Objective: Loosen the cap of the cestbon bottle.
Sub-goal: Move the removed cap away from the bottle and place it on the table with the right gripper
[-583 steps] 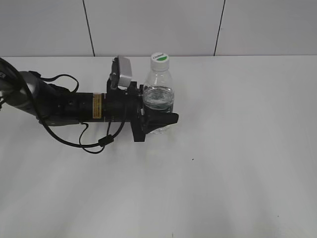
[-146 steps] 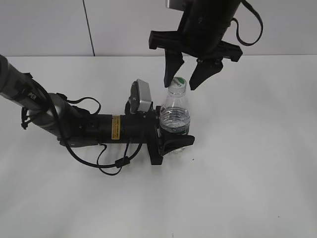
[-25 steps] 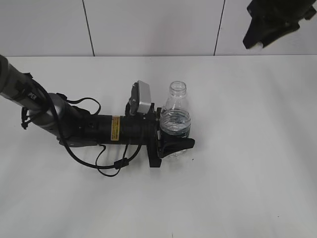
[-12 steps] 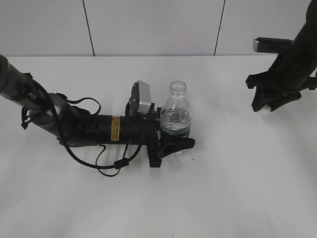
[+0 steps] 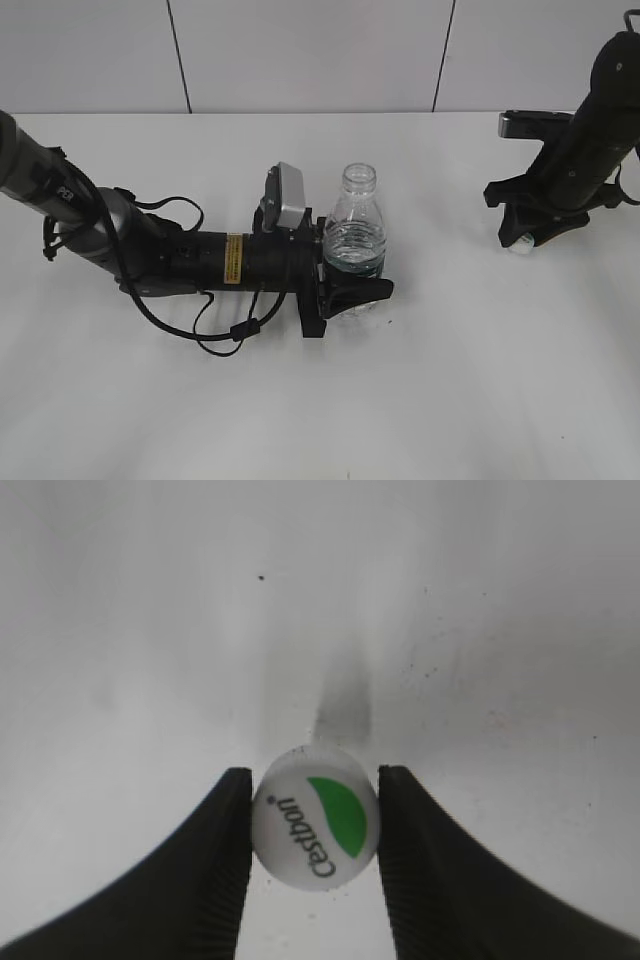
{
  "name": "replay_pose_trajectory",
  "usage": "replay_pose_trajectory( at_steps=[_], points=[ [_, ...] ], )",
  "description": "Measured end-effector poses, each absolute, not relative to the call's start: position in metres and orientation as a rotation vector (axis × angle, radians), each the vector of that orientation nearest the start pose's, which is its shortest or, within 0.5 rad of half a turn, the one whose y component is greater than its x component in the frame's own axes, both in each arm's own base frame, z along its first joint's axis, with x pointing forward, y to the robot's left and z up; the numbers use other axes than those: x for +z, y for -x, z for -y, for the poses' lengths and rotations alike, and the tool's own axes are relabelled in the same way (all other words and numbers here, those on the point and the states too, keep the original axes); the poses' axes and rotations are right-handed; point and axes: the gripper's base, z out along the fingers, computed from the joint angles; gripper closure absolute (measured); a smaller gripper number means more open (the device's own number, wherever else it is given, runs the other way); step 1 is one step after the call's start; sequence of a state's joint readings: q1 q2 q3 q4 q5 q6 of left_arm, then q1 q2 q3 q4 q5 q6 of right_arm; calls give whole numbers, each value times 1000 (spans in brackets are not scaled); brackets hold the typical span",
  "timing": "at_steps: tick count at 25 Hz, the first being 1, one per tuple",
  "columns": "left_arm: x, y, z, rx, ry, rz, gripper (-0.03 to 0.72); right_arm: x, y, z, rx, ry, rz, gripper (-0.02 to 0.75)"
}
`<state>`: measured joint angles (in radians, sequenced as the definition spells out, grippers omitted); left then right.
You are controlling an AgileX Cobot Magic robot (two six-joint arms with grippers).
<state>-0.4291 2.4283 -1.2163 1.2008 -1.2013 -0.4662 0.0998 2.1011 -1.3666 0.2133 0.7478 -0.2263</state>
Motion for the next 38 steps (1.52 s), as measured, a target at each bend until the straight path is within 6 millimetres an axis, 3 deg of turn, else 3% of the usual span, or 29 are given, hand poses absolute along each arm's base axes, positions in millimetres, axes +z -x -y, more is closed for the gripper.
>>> replay_pose_trajectory(
  at_steps=[10, 15, 21, 23, 28, 30, 33, 38],
  points=[
    [45, -339, 242, -1109, -1269, -1407, 286, 125, -405, -52, 195, 278, -2914, 442],
    [45, -339, 242, -1109, -1269, -1407, 286, 112, -405, -52, 196, 277, -2941, 442],
    [45, -339, 242, -1109, -1269, -1407, 286, 111, -406, -52, 193, 277, -2938, 440],
    [45, -339, 242, -1109, -1269, -1407, 286, 111, -407, -52, 191, 275, -2929, 409],
    [45, -339, 242, -1109, -1269, -1407, 286, 111, -407, -52, 191, 247, -2923, 237],
    [45, -339, 242, -1109, -1269, -1407, 286, 111, -408, -52, 192, 234, -2923, 211],
    [45, -339, 242, -1108, -1269, -1408, 286, 117, -408, -52, 192, 226, -2909, 199],
    [45, -340, 242, -1098, -1266, -1419, 286, 153, -419, -54, 194, 230, -2815, 195]
  ],
)
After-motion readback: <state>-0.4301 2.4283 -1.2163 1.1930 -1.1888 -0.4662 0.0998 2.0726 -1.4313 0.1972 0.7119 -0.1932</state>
